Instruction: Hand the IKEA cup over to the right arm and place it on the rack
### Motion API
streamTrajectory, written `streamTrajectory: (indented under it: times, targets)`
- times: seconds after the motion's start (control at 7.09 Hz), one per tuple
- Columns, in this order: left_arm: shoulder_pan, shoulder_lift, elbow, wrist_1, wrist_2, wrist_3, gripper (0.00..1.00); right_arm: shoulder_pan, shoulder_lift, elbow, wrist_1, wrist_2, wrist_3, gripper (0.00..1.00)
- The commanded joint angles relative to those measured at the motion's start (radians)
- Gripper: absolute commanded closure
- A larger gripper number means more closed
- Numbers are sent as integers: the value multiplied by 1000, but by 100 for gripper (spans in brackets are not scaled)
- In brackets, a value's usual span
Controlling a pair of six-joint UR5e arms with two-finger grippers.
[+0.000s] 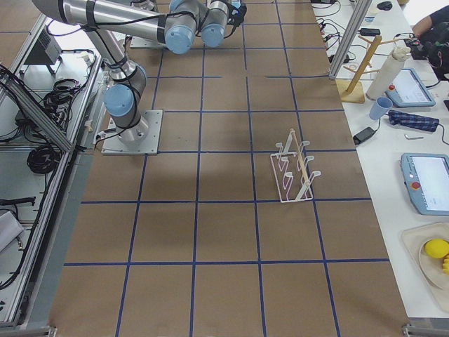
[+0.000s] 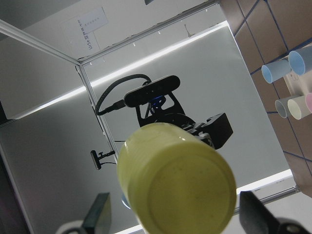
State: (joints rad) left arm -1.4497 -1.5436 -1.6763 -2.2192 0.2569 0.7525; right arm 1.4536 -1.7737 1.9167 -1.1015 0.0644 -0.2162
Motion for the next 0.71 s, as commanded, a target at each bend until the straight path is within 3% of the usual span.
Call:
streamTrajectory:
  times: [0.0,0.56]
  targets:
    - [3,13,-17,1,1,2,100,1,0,-21,2,-5,31,12]
    - [6,17,-19,0,-11,-5,100,2,14,-19,-3,0,29,11]
